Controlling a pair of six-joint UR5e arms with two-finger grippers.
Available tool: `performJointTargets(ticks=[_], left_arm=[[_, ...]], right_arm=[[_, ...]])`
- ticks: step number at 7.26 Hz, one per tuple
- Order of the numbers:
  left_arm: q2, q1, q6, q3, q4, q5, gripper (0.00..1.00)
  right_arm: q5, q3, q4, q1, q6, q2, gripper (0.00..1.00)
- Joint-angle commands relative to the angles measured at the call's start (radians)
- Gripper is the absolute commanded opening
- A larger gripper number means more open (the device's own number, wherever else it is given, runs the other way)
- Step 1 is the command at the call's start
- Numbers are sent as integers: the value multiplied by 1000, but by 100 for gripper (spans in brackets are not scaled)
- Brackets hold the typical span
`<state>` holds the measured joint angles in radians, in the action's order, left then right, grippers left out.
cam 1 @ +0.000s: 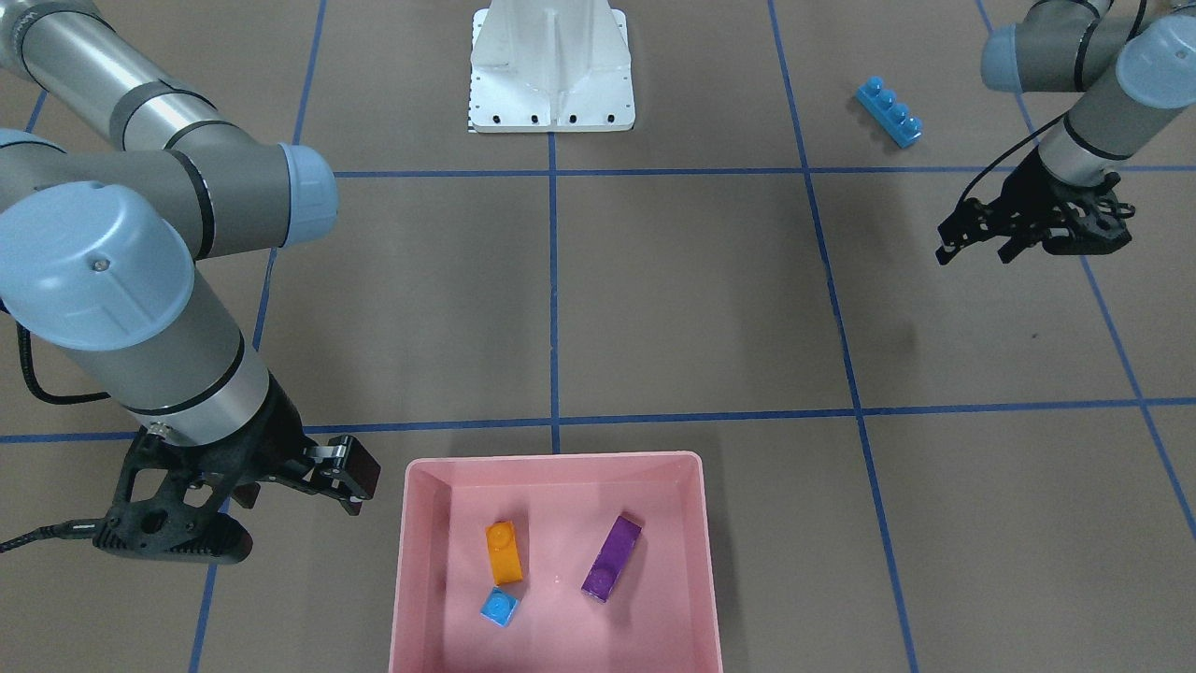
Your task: Put all blocks into box
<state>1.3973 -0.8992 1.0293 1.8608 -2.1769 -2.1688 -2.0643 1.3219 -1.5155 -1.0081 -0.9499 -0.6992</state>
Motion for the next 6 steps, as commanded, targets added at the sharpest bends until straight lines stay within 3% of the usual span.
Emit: performJointTargets(ticks=[1,4,6], left_arm=[[-199,186,231,20,-234,6,100],[-319,435,411,132,-239,90,100],[-323,549,462,129,-231,147,100]], right_arm=[[0,16,0,-1,2,-14,100],[3,34,0,0,2,-29,100],[6,36,0,2,2,-29,100]])
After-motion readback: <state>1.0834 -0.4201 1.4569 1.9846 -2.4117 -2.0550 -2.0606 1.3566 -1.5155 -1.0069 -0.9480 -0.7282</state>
